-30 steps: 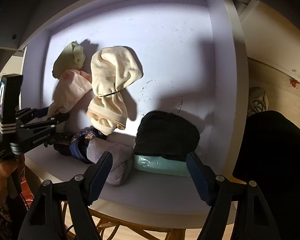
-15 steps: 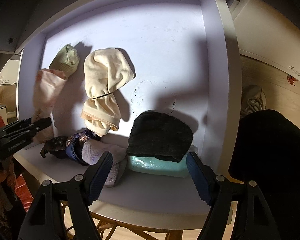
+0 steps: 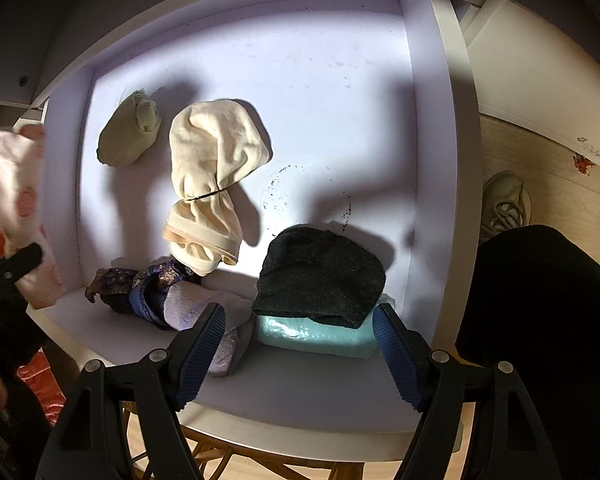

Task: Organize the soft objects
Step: 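Carry the pink garment into the gold box and open the left gripper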

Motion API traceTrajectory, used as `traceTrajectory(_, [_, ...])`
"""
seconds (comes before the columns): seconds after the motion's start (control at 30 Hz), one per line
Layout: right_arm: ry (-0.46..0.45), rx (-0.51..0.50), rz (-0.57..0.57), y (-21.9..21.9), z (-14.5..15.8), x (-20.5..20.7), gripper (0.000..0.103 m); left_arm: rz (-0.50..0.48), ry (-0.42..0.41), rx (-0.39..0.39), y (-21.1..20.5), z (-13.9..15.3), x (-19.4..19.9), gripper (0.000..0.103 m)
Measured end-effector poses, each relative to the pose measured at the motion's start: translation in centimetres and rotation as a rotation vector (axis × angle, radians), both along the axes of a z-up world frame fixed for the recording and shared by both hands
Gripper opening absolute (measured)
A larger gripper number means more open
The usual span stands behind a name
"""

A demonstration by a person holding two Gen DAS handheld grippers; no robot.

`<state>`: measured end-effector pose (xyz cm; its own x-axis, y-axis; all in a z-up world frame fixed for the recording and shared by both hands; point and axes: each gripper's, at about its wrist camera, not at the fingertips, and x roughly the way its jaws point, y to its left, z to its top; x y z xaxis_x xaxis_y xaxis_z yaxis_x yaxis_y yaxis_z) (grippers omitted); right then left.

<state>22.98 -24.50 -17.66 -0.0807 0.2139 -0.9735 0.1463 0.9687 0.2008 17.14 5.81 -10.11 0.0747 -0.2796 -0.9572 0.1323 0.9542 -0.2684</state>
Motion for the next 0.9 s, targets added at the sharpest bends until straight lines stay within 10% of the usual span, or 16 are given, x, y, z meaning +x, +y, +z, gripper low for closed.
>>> traceTrajectory(0.57, [-0.003, 0.01, 0.009, 0.5, 0.1, 0.2, 0.077, -0.002, -0.272, -0.274, 1.3, 15.3, 0.3, 0.036])
traceTrajectory(0.9, [-0.009, 0.024, 0.008, 0.6, 0.4, 0.3, 0.077, 0.02, -0.373, -0.269, -1.2, 22.3, 5.8, 0.036])
